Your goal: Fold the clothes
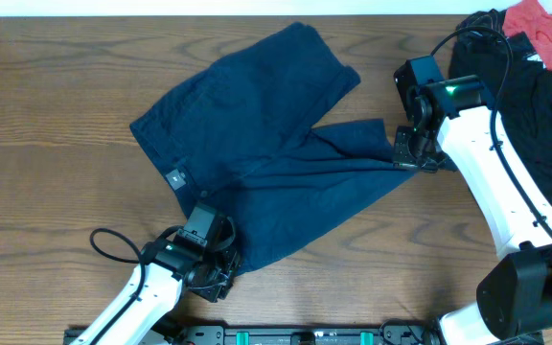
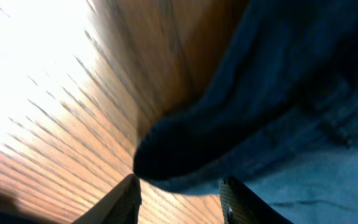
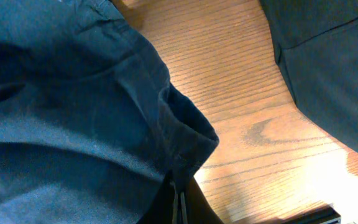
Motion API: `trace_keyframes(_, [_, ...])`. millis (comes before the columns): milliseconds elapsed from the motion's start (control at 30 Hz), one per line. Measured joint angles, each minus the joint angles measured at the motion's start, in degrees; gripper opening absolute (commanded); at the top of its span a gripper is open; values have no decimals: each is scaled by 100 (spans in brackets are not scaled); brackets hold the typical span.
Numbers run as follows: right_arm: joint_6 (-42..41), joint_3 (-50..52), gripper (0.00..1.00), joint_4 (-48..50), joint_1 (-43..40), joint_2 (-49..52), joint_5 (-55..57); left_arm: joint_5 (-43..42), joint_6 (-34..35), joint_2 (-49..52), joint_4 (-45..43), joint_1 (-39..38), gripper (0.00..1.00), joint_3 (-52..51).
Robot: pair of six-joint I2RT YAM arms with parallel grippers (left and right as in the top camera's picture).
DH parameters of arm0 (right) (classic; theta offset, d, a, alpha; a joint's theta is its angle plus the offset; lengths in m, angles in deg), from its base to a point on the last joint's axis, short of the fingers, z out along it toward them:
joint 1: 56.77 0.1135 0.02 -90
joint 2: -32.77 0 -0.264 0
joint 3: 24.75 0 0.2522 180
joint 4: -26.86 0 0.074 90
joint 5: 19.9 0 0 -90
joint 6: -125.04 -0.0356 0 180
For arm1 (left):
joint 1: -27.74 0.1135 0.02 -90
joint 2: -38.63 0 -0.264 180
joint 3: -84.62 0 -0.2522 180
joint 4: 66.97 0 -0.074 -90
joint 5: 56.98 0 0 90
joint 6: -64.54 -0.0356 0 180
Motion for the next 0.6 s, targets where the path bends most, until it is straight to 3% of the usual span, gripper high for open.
trace_keyframes(500, [46, 0, 1, -13, 0, 0, 0, 308, 223, 378, -107, -35, 43, 26])
trace_keyframes(533, [46, 0, 1, -13, 0, 0, 2, 304, 227, 428, -129, -35, 41, 46])
trace_keyframes(600, [46, 0, 1, -13, 0, 0, 4, 284, 262, 535, -199, -35, 25, 92])
